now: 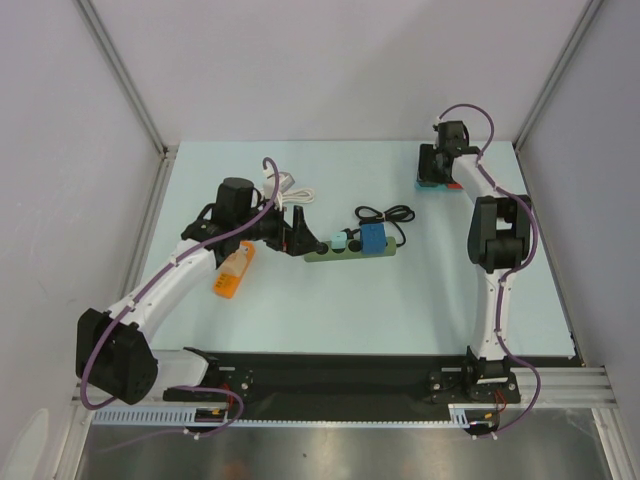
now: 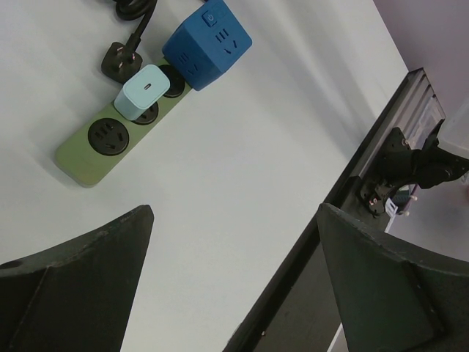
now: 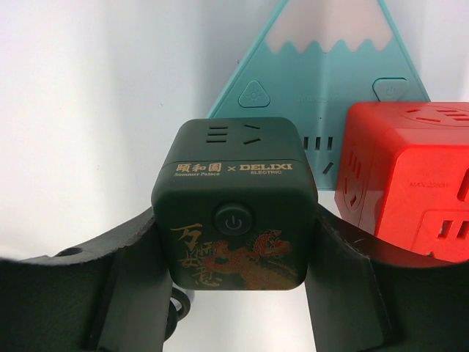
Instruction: Insert the plug
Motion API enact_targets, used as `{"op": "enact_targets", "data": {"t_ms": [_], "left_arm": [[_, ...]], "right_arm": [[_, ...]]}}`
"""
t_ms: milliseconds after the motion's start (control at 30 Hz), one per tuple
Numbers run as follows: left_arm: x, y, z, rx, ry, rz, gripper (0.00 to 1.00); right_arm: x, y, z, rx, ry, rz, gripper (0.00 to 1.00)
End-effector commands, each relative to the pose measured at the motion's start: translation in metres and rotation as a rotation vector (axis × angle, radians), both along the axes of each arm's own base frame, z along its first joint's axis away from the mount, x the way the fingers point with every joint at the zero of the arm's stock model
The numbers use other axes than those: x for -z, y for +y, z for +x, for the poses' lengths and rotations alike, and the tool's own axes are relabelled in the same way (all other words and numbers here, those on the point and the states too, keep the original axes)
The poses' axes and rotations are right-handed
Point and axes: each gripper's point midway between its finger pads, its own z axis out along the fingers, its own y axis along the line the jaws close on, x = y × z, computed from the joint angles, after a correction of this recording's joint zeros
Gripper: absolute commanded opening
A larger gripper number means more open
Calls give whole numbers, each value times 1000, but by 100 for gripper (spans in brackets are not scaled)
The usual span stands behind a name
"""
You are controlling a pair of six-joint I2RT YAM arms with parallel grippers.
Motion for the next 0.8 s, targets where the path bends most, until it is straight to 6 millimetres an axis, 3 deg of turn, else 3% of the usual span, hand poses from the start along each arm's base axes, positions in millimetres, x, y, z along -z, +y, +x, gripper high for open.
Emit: {"op": "enact_targets", "data": {"t_ms": [0,100,167,267,367,433,500,633,767], "left_arm": [[-14,-2,-1,21,-48,-33,100],[-15,-2,-2,22,-52,-37,100],[-15,-2,-2,22,-54,-36,100],[-15,-2,-2,22,-59,-35,100],[-14,-2,-2,22,-56,-33,100],[-14,-2,-2,22,-55,-32,100],[-14,-2,-2,24,-56,-33,100],[-13,-2,-2,24,-53,-32,100],[-12,-2,-2,24,-49,-31,100]], "right_arm": [[41,-17,-27,-2,139,-45,32],[0,-13,-9,-30,44,-36,52],[-23,-11,1,-41,-10,-32,53],[-47,-11,9,-41,-59,-29,63],[-61,-11,11,-40,-87,-30,69],[-67,-13,13,-54,-99,-51,84],[-69,-16,13,-50,-101,-60,91],[-66,-15,11,-58,-87,-61,99],[-77,-18,5,-33,-93,-94,98]]}}
